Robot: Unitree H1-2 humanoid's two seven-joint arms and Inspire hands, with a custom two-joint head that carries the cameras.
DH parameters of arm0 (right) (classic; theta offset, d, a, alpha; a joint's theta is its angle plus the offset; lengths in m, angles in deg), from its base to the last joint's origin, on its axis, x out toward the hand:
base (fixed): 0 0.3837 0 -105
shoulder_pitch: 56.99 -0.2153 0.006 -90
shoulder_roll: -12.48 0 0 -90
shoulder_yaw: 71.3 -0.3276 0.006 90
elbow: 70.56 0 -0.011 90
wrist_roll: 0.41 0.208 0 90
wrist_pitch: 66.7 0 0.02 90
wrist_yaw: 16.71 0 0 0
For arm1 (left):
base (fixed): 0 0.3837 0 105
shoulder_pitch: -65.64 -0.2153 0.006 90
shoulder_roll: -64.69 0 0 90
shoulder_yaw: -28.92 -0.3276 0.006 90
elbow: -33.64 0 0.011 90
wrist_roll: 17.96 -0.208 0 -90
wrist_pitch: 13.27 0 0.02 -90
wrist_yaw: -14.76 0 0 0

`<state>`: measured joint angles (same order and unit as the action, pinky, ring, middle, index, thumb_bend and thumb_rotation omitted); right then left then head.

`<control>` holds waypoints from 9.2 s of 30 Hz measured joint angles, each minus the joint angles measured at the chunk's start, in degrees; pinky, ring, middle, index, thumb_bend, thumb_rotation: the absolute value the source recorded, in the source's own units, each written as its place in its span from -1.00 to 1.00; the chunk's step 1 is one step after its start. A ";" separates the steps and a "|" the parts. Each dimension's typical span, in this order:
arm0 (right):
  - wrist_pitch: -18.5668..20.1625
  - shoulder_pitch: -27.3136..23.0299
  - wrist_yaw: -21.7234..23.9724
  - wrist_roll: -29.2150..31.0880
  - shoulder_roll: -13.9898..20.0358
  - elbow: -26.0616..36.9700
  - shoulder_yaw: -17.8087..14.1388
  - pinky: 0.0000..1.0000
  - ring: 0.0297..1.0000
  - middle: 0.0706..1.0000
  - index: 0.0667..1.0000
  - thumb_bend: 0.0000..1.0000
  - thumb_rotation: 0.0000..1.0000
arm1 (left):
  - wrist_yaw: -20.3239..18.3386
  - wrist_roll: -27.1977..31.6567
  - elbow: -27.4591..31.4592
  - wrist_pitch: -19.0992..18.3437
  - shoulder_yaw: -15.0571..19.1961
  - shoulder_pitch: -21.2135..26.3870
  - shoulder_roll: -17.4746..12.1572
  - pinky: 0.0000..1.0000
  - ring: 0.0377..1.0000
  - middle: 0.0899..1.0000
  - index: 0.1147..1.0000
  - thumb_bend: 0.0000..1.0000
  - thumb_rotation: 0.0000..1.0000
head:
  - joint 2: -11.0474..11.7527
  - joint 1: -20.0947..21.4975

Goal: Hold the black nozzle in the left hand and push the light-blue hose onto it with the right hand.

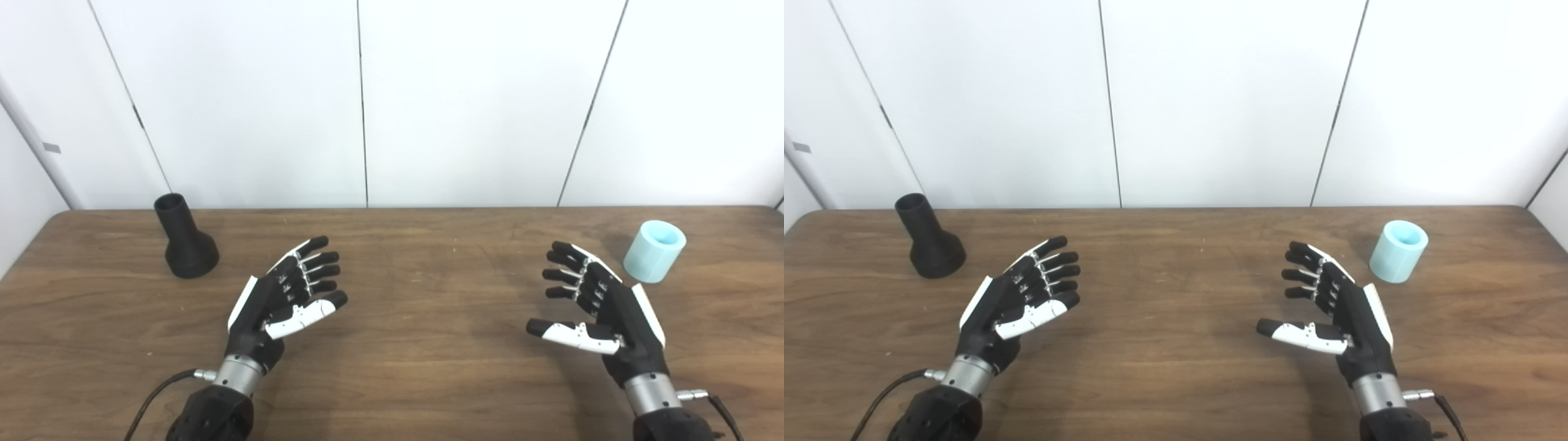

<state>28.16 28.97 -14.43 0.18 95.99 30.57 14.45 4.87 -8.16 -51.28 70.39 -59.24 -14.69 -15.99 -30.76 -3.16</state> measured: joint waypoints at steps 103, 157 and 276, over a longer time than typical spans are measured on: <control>-7.14 -1.74 2.58 3.61 2.24 -8.21 -1.77 0.37 0.57 0.69 0.70 0.41 -0.98 | 0.54 -28.01 2.26 -20.69 8.93 15.59 -31.98 1.00 1.00 0.94 0.88 1.00 -0.34 | 7.29 -18.46; -7.19 -1.02 2.54 3.27 2.40 -7.48 -2.15 0.41 0.55 0.67 0.68 0.45 -0.83 | 2.60 -32.32 -22.93 -16.09 -1.27 16.90 -25.58 1.00 0.99 0.76 0.81 0.94 -0.43 | 5.54 -16.88; 3.65 -1.04 -1.93 0.08 -1.34 4.17 -1.56 0.16 0.42 0.55 0.59 0.55 -0.66 | -3.05 -38.46 -15.75 11.31 -34.78 19.47 -10.15 1.00 0.17 -0.12 -0.17 0.05 -1.00 | -5.63 3.60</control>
<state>31.81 27.93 -16.37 0.27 94.65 34.75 12.90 1.82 -46.61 -67.03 81.70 -94.02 4.77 -26.14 -36.39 0.44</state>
